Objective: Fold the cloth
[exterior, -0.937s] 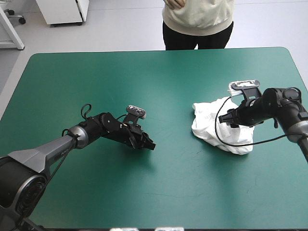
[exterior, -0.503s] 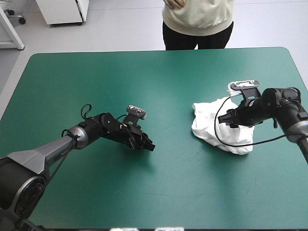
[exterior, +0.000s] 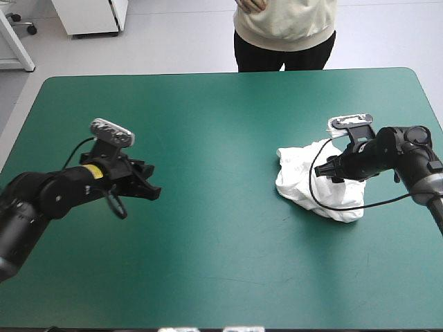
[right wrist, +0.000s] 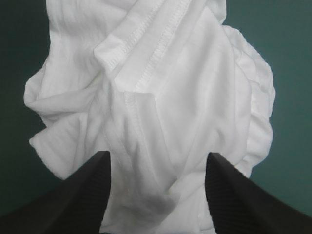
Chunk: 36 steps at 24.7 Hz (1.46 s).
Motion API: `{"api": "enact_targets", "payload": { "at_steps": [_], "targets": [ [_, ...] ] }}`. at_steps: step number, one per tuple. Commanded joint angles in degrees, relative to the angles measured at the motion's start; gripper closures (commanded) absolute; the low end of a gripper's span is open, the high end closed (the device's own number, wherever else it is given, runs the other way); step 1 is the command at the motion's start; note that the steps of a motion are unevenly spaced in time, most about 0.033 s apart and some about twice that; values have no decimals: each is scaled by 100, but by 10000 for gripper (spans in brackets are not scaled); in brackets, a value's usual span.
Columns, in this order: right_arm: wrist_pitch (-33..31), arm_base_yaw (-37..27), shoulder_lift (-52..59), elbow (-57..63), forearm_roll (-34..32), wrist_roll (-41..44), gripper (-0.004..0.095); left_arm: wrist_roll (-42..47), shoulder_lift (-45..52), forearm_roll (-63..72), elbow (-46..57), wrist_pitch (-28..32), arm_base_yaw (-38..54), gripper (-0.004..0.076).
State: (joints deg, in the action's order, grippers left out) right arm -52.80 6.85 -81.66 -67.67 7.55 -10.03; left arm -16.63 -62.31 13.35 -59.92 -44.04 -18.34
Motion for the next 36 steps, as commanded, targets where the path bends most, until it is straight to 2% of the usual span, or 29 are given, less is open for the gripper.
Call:
{"api": "enact_targets", "payload": {
  "at_steps": [1,3,4,7,10,13,17,18,19,20,24,30,33,36],
  "targets": [
    [331,0,163,-185,-38,-13,366,633,988,-710,-175,-132,44,549],
    [351,0,111,-195,-102,-24,366,1015,1397,-1132,-175,-385,44,549],
    [335,0,-11,-194,-126,-35,365,1341,1777,-1522,-175,-813,44,549],
    [312,0,-365,-194,-108,-35,365,1734,2302,-1958,-175,-1448,44,549],
    [485,0,-884,-194,-81,-35,366,1979,2653,-2192,-175,-1337,44,549],
    [399,0,-1264,-194,-34,-35,386,2016,2667,-2168,-175,-1416,44,549],
    [244,20,-1701,-194,103,-35,549,2028,2655,-2063,-175,-1365,44,549],
    [244,20,-1806,-194,185,-158,642,2028,2655,-2048,-175,-1352,44,549],
    [244,20,-1889,-194,324,-388,808,2050,2655,-2048,-175,-1352,44,549],
    [244,20,-1902,-194,421,-483,895,2050,2655,-2048,-175,-1352,44,549],
    [293,158,-1923,-194,787,-759,911,2171,2655,-2048,-195,-1307,44,549],
    [397,1071,-1944,-291,843,-760,911,2174,2655,-2048,-207,-1212,44,549],
    [530,1733,-1946,-465,900,-605,911,2174,2655,-2048,-207,-1212,44,549],
    [628,2669,-2085,-1157,1259,-564,911,2174,2655,-2036,-207,-1222,44,549]
  ]
}}
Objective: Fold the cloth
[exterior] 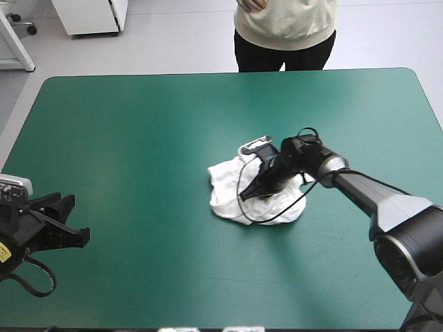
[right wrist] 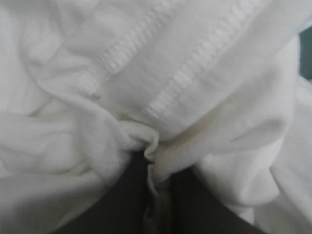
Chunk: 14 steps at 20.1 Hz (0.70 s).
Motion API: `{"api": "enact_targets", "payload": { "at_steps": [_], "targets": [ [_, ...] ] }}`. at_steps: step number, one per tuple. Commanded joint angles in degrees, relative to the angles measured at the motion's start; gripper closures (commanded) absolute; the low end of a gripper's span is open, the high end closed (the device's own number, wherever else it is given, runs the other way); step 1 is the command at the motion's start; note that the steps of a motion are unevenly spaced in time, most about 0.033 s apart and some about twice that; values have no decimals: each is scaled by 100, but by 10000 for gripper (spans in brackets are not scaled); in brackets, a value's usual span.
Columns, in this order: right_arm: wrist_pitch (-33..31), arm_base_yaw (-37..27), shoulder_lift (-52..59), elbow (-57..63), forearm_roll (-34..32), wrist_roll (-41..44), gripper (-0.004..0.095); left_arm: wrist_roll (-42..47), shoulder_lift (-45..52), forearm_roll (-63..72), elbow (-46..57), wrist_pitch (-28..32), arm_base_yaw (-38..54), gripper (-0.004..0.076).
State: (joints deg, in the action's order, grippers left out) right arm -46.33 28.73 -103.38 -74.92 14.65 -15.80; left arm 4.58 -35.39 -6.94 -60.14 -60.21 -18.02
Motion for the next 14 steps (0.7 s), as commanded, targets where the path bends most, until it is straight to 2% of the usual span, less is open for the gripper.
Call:
{"api": "enact_targets", "payload": {
  "at_steps": [1,5,10,12,14],
  "targets": [
    [-44,613,19,-577,593,12,911,53,-38,2,-185,384,12,549],
    [-230,1579,-703,-1814,636,116,911,53,-38,2,-185,374,12,549],
    [-635,1860,-1092,-2684,623,264,907,53,-38,2,-185,312,12,549],
    [-729,1870,-1080,-2836,576,264,841,53,-38,-9,-185,230,12,549],
    [-1060,1870,-1067,-2971,517,264,709,53,-38,-9,-185,213,12,548]
  ]
}}
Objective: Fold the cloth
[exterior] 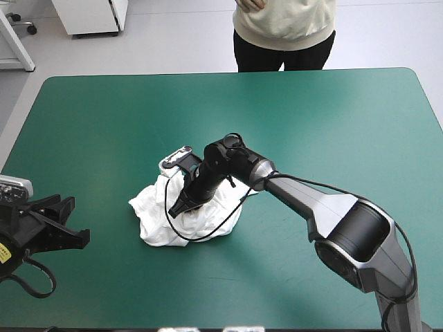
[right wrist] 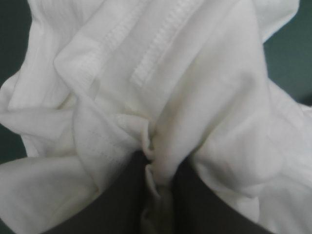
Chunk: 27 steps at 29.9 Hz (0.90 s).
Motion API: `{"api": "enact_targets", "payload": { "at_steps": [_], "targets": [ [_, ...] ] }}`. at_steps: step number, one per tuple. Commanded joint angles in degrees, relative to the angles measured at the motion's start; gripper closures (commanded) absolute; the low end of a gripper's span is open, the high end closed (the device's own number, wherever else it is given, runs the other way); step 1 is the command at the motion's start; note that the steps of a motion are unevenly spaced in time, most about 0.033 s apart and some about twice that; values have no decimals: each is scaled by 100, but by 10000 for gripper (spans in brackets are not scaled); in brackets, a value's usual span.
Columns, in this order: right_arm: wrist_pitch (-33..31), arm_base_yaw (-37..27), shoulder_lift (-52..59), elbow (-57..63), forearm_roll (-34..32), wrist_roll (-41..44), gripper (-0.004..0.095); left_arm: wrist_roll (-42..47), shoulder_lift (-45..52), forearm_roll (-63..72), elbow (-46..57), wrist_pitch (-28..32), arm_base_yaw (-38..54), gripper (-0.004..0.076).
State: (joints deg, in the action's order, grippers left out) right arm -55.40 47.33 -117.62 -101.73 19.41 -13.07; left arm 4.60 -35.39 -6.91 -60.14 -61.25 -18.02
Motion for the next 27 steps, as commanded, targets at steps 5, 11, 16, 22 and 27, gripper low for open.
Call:
{"api": "enact_targets", "payload": {
  "at_steps": [5,11,16,22,27],
  "targets": [
    [-668,11,702,-320,-86,21,433,51,-38,-11,-185,328,12,511],
    [-837,-34,1647,-320,-1208,482,380,253,-114,-23,-148,403,12,444],
    [-1262,-405,2579,-320,-1091,553,381,459,-474,-89,101,413,12,444],
    [-1606,-1062,3577,-272,-1247,578,381,1433,-1339,-1083,793,749,35,444],
    [-1606,-1361,4012,-133,-1290,578,381,1384,-2199,-471,885,1466,101,443]
  ]
}}
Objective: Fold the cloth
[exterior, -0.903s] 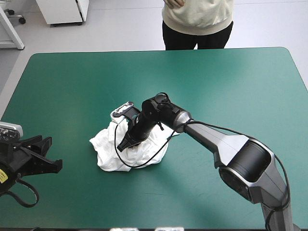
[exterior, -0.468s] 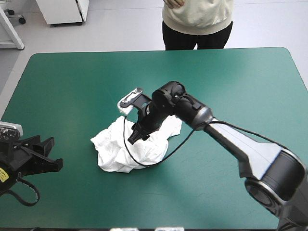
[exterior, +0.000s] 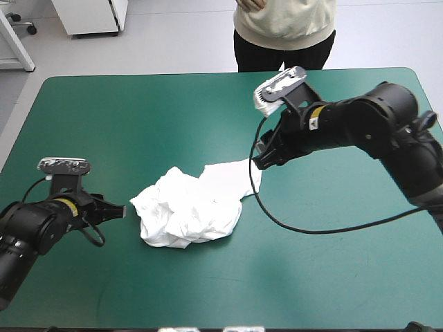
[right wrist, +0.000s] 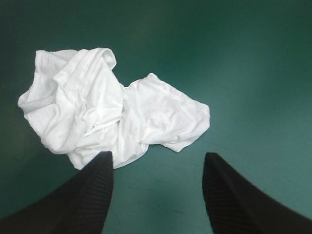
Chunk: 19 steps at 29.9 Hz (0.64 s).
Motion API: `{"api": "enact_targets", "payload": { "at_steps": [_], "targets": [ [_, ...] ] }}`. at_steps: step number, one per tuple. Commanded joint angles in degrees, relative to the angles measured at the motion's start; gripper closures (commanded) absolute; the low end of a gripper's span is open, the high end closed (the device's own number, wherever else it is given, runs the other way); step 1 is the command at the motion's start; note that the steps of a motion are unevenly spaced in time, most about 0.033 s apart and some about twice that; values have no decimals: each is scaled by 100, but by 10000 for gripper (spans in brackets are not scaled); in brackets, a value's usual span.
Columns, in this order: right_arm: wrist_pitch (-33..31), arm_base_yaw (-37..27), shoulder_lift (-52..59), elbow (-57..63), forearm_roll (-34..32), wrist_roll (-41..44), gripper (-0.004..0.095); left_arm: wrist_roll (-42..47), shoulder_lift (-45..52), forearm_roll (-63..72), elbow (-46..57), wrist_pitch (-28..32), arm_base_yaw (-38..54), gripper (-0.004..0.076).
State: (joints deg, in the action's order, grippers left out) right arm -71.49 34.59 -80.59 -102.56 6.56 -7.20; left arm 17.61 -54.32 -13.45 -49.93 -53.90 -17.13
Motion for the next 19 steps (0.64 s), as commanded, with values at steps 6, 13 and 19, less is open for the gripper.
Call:
{"api": "enact_targets", "payload": {
  "at_steps": [6,13,19],
  "targets": [
    [2,-87,351,193,-130,-9,381,84,-1342,308,-136,1073,39,442],
    [18,-87,351,515,-130,-9,381,-300,-2096,909,-136,1431,324,395],
    [99,-87,339,527,-130,-9,381,-989,-2291,1860,-136,1868,348,366]
  ]
}}
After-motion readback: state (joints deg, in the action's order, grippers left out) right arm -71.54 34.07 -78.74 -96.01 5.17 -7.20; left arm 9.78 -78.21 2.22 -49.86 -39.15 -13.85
